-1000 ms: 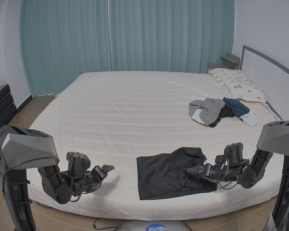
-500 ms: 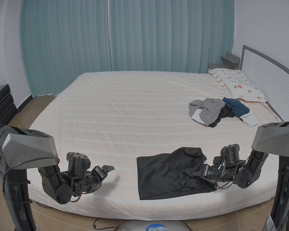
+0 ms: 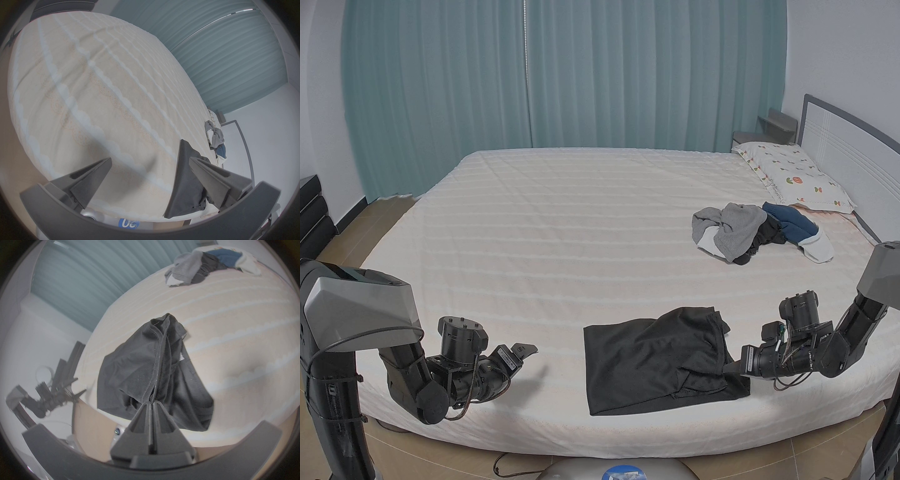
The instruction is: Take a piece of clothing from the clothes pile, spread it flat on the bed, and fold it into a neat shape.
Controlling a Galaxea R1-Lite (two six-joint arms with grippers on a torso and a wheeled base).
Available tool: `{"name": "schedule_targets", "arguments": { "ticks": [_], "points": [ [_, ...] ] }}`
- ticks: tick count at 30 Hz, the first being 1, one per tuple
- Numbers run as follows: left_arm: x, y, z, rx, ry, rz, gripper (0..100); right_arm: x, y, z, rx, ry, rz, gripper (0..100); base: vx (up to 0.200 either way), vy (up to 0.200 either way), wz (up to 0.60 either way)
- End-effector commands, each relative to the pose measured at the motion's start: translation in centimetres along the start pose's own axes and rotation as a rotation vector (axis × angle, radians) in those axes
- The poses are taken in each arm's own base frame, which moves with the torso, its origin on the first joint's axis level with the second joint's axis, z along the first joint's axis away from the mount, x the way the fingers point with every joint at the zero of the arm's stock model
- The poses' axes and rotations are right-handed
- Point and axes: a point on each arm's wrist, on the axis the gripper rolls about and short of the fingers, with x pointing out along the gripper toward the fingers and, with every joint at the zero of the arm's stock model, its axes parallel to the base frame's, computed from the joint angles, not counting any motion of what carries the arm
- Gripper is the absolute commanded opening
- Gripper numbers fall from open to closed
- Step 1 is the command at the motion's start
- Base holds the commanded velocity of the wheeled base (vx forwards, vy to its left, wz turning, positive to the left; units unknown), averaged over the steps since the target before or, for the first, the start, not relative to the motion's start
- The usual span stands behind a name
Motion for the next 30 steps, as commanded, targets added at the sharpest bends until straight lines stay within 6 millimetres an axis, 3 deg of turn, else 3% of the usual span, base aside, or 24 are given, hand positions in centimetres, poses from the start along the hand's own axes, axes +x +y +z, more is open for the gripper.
{"name": "schedule_targets", "arguments": {
  "ticks": [1,16,27,28,30],
  "points": [
    [0.0,0.0,0.0,-0.001,0.000,0.001,100,-1.3,-1.8,0.8,-0.074,0.012,-0.063,0,0.000,0.000,0.00],
    [0.0,0.0,0.0,0.001,0.001,0.001,100,-1.6,-4.4,0.7,-0.150,0.040,-0.138,0,0.000,0.000,0.00],
    [0.0,0.0,0.0,0.001,0.002,0.002,100,-0.6,-6.3,0.5,-0.186,0.071,-0.180,0,0.000,0.000,0.00],
    [0.0,0.0,0.0,0.001,0.002,0.002,100,-0.5,-6.4,0.6,-0.187,0.069,-0.183,100,0.000,0.000,0.00],
    [0.0,0.0,0.0,0.003,0.002,0.002,100,-0.4,-6.6,0.5,-0.187,0.073,-0.186,100,0.000,0.000,0.00]
  ]
}}
